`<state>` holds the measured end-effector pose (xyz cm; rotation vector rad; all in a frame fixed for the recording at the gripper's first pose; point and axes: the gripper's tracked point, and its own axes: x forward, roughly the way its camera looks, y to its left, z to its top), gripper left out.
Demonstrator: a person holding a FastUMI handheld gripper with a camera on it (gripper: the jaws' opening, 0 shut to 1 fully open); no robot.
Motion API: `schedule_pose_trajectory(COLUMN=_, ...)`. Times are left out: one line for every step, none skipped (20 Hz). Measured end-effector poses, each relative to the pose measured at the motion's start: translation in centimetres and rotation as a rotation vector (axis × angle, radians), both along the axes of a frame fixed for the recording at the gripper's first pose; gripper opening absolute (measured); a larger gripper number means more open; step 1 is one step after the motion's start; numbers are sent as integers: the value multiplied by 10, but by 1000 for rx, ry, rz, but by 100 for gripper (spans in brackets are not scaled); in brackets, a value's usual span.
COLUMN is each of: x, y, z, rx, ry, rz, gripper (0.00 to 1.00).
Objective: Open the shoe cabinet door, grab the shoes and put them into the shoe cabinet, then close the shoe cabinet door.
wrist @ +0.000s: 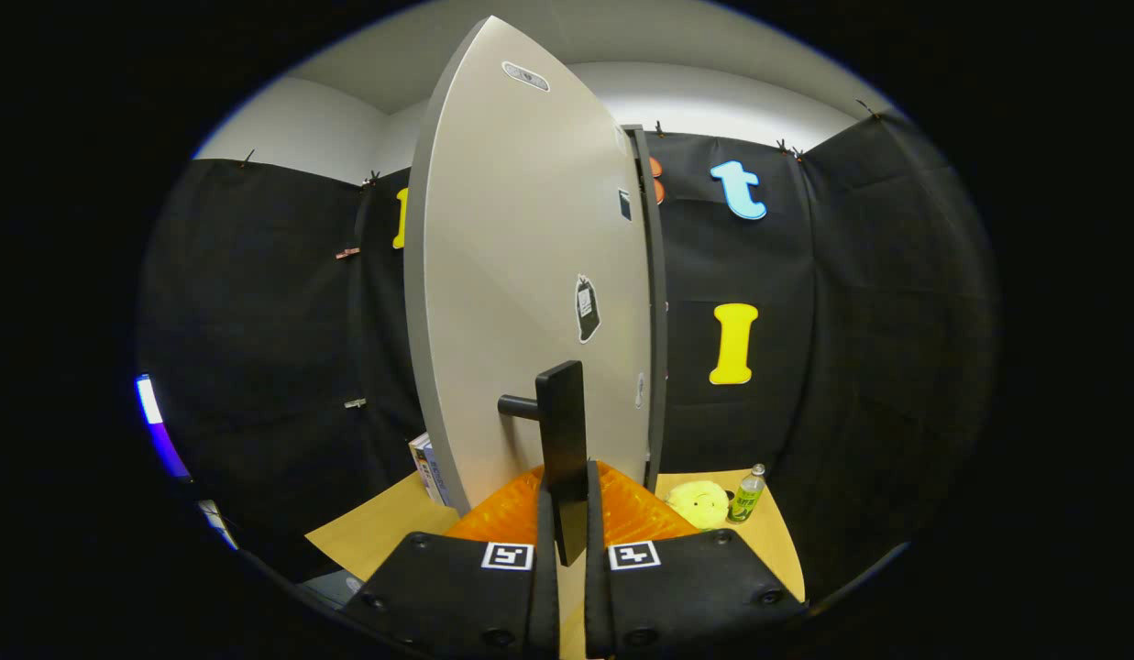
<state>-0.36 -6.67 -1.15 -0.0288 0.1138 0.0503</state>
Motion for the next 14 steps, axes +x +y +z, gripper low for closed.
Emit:
schedule_pose_trajectory(x=1, y=-4, z=0, rx=1, ry=-3, rz=-19, gripper=15)
schedule_pose_trajectory(x=1, y=-10, z=1, rx=5, ry=-4, rz=-34, gripper=15)
schedule_pose_trajectory(x=2, y=-15, z=2, rx=10, ry=-6, rz=-48, gripper=15)
schedule_pose_trajectory(x=2, y=-18, z=3, rx=17, ry=-8, rz=-62, gripper=14)
schedule_pose_trajectory(x=2, y=-21, z=3, rx=20, ry=-10, rz=-79, gripper=14)
schedule_pose_trajectory(x=4, y=-25, z=4, rx=20, ry=-11, rz=-95, gripper=15)
schedule_pose_trajectory(x=3, y=-29, z=4, rx=21, ry=-12, rz=-109, gripper=12)
schedule_pose_trajectory(x=4, y=-32, z=5, rx=24, ry=-14, rz=-112, gripper=10)
schedule_pose_trajectory(x=3, y=-32, z=5, rx=29, ry=-16, rz=-107, gripper=9)
schedule_pose_trajectory(x=4, y=-31, z=5, rx=29, ry=-17, rz=-103, gripper=9)
schedule_pose_trajectory(x=4, y=-32, z=5, rx=24, ry=-14, rz=-104, gripper=9)
schedule_pose_trajectory(x=2, y=-36, z=6, rx=18, ry=-17, rz=-112, gripper=9)
schedule_pose_trajectory(x=0, y=-38, z=6, rx=16, ry=-20, rz=-116, gripper=9)
schedule_pose_trajectory(x=-1, y=-37, z=6, rx=20, ry=-24, rz=-112, gripper=9)
